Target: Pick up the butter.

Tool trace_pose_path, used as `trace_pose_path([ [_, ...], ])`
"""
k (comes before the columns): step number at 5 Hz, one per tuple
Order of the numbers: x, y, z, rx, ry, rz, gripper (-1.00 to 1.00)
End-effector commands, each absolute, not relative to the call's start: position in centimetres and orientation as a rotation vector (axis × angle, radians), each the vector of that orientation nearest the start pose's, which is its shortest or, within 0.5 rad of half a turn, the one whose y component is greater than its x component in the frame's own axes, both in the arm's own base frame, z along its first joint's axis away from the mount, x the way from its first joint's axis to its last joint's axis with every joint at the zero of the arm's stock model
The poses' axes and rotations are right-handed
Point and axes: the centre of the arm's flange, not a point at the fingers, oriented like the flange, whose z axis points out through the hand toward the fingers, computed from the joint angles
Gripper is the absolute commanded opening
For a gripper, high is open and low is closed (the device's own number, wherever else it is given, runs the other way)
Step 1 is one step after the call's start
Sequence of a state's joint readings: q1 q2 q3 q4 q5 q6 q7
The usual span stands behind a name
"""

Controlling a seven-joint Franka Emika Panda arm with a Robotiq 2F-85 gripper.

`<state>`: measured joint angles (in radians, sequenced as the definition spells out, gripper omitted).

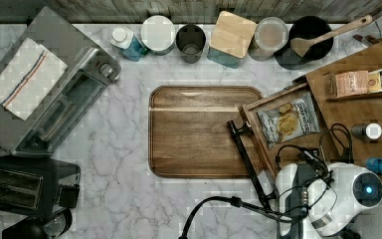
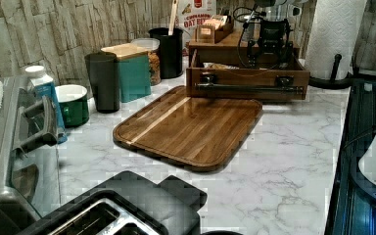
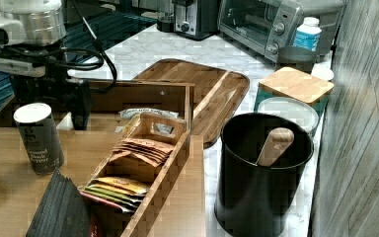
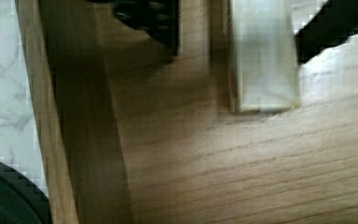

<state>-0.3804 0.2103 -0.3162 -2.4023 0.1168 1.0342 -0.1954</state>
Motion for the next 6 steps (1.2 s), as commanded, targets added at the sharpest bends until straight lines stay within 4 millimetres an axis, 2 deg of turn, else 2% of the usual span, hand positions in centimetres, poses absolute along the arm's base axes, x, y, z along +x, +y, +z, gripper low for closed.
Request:
trace_pose_path([
  [1,38.6,-31.9,21.2,-2.391,1.95,0.073,-1.0],
  [2,38.9,-31.2,22.8,-2.381,1.966,0.093,-1.0],
  [3,39.8,-29.6,26.4,-2.447,2.01,0.0,-1.0],
  [4,41.3,-30.1,30.7,-2.546,1.981,-0.075,-1.0],
  [5,43.6,-30.8,35.4,-2.567,1.923,-0.124,-1.0],
  [6,45.4,-30.2,39.8,-2.598,1.965,-0.372,-1.0],
])
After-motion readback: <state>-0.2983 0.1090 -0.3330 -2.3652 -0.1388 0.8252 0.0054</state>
